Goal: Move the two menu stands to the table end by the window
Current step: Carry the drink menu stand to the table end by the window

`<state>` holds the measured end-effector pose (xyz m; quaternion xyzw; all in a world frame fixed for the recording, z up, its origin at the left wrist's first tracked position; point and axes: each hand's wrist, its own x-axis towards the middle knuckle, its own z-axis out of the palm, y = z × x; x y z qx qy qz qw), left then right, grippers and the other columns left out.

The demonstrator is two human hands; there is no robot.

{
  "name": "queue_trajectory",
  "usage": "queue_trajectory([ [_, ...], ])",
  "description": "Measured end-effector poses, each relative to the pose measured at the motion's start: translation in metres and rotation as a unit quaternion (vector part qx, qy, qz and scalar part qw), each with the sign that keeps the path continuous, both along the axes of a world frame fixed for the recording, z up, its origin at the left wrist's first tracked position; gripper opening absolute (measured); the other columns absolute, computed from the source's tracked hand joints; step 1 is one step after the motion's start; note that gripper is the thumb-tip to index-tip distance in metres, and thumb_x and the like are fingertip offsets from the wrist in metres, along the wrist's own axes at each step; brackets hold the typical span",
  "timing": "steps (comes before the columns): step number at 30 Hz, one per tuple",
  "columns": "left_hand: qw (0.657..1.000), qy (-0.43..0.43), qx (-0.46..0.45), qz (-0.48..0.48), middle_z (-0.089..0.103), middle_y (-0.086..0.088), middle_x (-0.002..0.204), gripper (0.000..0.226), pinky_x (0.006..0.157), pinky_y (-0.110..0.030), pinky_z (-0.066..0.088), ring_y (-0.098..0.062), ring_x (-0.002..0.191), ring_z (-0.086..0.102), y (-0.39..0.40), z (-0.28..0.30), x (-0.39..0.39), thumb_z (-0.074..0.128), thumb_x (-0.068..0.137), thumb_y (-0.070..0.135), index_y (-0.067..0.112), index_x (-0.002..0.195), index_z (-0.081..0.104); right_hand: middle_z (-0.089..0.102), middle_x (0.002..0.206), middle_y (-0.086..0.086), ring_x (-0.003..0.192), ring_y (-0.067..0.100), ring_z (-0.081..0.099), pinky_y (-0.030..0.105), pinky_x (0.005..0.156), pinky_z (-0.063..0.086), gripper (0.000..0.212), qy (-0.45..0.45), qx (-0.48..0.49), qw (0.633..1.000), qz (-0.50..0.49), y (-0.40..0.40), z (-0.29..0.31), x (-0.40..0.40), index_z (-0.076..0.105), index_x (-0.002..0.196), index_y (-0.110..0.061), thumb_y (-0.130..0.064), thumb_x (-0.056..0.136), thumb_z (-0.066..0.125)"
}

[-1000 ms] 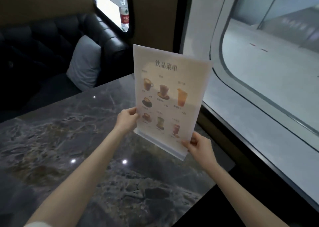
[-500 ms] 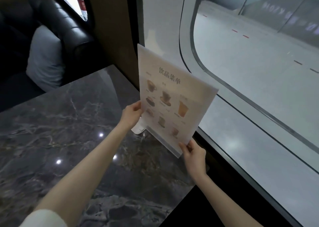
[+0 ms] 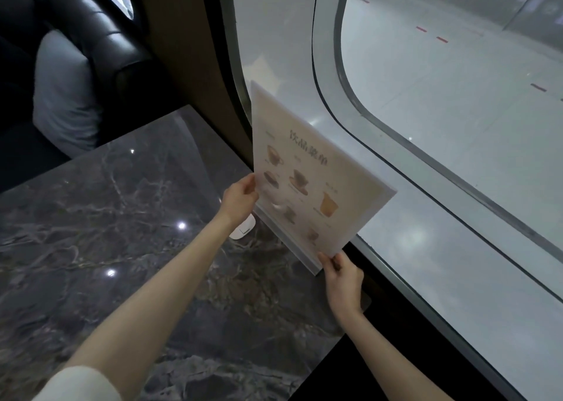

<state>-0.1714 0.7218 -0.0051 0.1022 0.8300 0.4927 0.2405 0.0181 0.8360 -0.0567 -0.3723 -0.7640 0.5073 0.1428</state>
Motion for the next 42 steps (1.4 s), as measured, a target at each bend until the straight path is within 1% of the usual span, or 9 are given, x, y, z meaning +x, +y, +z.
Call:
queue_trajectory([
  [9, 1.0, -0.003, -0.017, -0.021, 0.049, -0.005, 0.142, 0.054, 0.107, -0.029, 0.035, -0.021, 0.132, 0.045, -0.004, -0.005, 0.001, 0.045, 0.089, -0.004, 0.011, 0.14, 0.038, 0.068, 0.069, 0.021, 0.062, 0.021, 0.06, 0.037, 0.06, 0.047, 0.027, -0.048, 0.061, 0.996, 0.043, 0.002, -0.006, 0.001, 0.063, 0.073, 0.006, -0.017, 0.086, 0.061],
  [13, 0.999, 0.003, -0.037, -0.039, 0.046, -0.005, 0.143, 0.055, 0.102, -0.026, 0.034, -0.022, 0.132, 0.043, -0.005, -0.004, 0.004, 0.047, 0.09, 0.002, 0.013, 0.142, 0.033, 0.069, 0.072, 0.02, 0.067, 0.032, 0.065, 0.034, 0.058, 0.044, 0.029, -0.086, 0.103, 0.989, 0.062, 0.004, -0.006, 0.004, 0.062, 0.076, 0.001, -0.025, 0.088, 0.058],
  [18, 0.99, 0.003, -0.136, -0.036, 0.056, -0.017, 0.121, 0.049, 0.096, -0.036, 0.041, -0.037, 0.119, 0.052, -0.024, -0.028, 0.029, 0.051, 0.089, 0.009, 0.004, 0.136, 0.038, 0.069, 0.087, 0.018, 0.079, 0.036, 0.065, 0.033, 0.059, 0.041, 0.032, -0.152, 0.175, 0.972, 0.031, -0.009, -0.001, 0.015, 0.057, 0.098, -0.005, -0.035, 0.092, 0.048],
  [20, 0.976, 0.003, -0.215, -0.046, 0.055, -0.019, 0.128, 0.049, 0.097, -0.039, 0.042, -0.039, 0.12, 0.051, -0.038, -0.036, 0.038, 0.052, 0.089, 0.015, 0.005, 0.136, 0.04, 0.068, 0.084, 0.014, 0.078, 0.034, 0.064, 0.032, 0.059, 0.042, 0.029, -0.155, 0.167, 0.973, 0.039, -0.017, 0.0, 0.019, 0.055, 0.094, -0.007, -0.034, 0.092, 0.046],
  [23, 0.948, 0.059, -0.305, -0.068, 0.061, -0.019, 0.122, 0.036, 0.089, -0.042, 0.049, -0.038, 0.112, 0.056, -0.058, -0.038, 0.047, 0.047, 0.09, 0.027, 0.008, 0.12, 0.056, 0.064, 0.076, 0.009, 0.073, 0.031, 0.064, 0.033, 0.06, 0.044, 0.027, -0.135, 0.144, 0.978, 0.069, -0.03, 0.007, 0.017, 0.056, 0.087, -0.008, -0.031, 0.094, 0.043],
  [27, 0.937, 0.139, -0.314, -0.069, 0.065, -0.016, 0.11, 0.025, 0.078, -0.04, 0.047, -0.038, 0.102, 0.059, -0.086, -0.029, 0.057, 0.046, 0.089, 0.026, 0.006, 0.096, 0.06, 0.067, 0.076, 0.015, 0.071, 0.032, 0.063, 0.038, 0.059, 0.048, 0.03, -0.109, 0.179, 0.968, 0.141, -0.055, 0.02, -0.002, 0.059, 0.085, -0.006, -0.029, 0.094, 0.042],
  [31, 0.912, 0.224, -0.341, -0.045, 0.064, -0.013, 0.107, 0.029, 0.077, -0.038, 0.046, -0.034, 0.102, 0.059, -0.128, -0.009, 0.071, 0.044, 0.092, 0.028, 0.006, 0.099, 0.061, 0.069, 0.094, 0.017, 0.087, 0.035, 0.063, 0.041, 0.07, 0.05, 0.027, -0.103, 0.222, 0.93, 0.276, -0.087, 0.039, -0.035, 0.06, 0.099, -0.008, -0.029, 0.093, 0.044],
  [36, 0.869, 0.332, -0.367, -0.012, 0.067, -0.012, 0.079, 0.026, 0.06, -0.036, 0.049, -0.033, 0.076, 0.065, -0.205, 0.021, 0.094, 0.047, 0.081, 0.028, 0.008, 0.077, 0.064, 0.067, 0.1, 0.014, 0.095, 0.034, 0.06, 0.038, 0.068, 0.042, 0.027, -0.104, 0.274, 0.875, 0.386, -0.15, 0.077, -0.065, 0.057, 0.097, -0.009, -0.032, 0.092, 0.045],
  [42, 0.812, 0.414, -0.409, 0.044, 0.07, -0.009, 0.11, 0.034, 0.088, -0.036, 0.042, -0.026, 0.108, 0.064, -0.326, 0.046, 0.13, 0.047, 0.079, 0.026, 0.01, 0.101, 0.068, 0.067, 0.107, 0.007, 0.104, 0.026, 0.057, 0.04, 0.078, 0.048, 0.028, 0.008, 0.32, 0.841, 0.436, -0.259, 0.115, -0.067, 0.058, 0.109, -0.013, -0.031, 0.092, 0.046],
])
